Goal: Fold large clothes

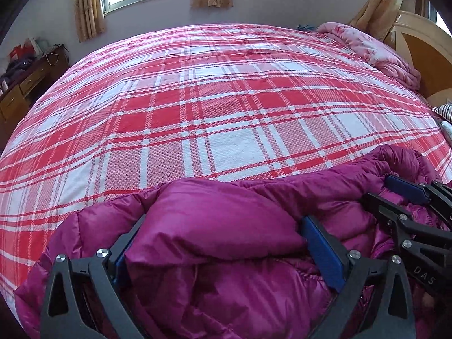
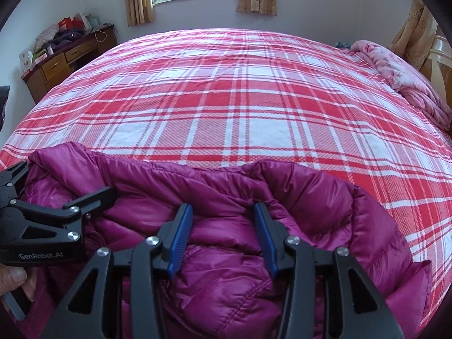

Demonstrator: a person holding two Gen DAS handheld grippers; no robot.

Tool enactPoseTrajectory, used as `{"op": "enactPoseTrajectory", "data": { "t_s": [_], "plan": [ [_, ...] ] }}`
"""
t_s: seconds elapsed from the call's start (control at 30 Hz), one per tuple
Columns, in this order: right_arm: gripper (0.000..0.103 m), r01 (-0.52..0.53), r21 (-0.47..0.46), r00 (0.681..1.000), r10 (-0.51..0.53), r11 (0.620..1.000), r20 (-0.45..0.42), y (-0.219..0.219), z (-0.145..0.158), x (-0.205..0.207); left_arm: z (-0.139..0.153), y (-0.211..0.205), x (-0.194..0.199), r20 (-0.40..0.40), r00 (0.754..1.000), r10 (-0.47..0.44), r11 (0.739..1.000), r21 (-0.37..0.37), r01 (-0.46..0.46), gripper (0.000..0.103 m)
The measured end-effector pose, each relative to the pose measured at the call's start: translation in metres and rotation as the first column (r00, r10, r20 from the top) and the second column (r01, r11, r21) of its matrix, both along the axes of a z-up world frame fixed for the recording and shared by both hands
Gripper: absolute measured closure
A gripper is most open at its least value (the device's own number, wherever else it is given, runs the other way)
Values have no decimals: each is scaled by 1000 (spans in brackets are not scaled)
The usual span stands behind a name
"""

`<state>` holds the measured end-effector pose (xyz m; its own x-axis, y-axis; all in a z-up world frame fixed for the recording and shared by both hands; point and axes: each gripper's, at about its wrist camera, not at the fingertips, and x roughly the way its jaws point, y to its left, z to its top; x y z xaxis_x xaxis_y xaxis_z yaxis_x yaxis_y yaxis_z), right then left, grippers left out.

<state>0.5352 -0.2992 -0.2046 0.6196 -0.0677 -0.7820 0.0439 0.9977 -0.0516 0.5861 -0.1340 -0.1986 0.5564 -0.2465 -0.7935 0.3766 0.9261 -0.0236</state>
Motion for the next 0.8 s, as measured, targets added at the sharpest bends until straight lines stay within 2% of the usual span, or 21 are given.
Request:
{"op": "enactPoseTrajectory", "data": {
  "t_s": [0.8],
  "plan": [
    [54,1,-7,1000,-1,1000,1,1,-2,1,-2,-2,1,9,1000,3,1000,14,-3,1]
  ]
}}
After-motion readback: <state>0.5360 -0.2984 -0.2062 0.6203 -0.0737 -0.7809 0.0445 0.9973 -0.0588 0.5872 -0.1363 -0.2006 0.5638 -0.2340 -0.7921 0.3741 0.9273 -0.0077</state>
